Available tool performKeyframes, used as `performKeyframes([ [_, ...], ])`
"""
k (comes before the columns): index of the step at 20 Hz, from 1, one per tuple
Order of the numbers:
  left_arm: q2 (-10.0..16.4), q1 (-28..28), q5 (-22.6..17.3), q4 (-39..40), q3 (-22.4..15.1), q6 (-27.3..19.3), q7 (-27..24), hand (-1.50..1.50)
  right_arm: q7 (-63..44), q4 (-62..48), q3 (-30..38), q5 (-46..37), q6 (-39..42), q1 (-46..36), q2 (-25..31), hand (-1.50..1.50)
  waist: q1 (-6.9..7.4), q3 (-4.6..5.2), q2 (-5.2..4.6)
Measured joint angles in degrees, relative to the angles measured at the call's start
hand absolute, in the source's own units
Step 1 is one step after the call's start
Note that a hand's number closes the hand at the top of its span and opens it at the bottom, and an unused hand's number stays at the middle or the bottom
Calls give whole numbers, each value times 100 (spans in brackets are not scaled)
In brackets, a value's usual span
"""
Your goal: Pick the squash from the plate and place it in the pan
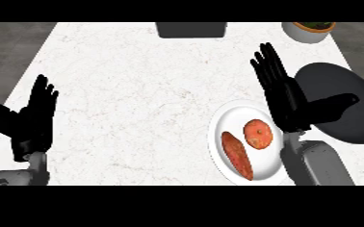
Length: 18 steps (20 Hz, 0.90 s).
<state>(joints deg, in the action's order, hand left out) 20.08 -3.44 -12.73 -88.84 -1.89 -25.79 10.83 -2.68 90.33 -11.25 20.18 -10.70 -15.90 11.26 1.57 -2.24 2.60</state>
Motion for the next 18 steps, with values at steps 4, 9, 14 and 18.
performKeyframes([
  [4, -126, -2, 81, -272, -302, 296, -444, 0, 397, 72, 285, 241, 650, 40, 341, 150, -108, 138, -159],
  [9, -337, -53, 88, -484, -902, 896, -997, 0, 952, -239, 700, -218, 858, 470, 1060, -150, -327, 209, -237],
  [14, -606, 103, 172, -381, -1302, 1203, -1498, 0, 2055, -204, 1001, -465, 1366, 1761, 1531, -150, -320, 217, -245],
  [18, -658, 196, 228, -344, -1398, 1377, -1719, 0, 2505, -147, 1206, -922, 1486, 2232, 1957, -150, -258, 222, -248],
])
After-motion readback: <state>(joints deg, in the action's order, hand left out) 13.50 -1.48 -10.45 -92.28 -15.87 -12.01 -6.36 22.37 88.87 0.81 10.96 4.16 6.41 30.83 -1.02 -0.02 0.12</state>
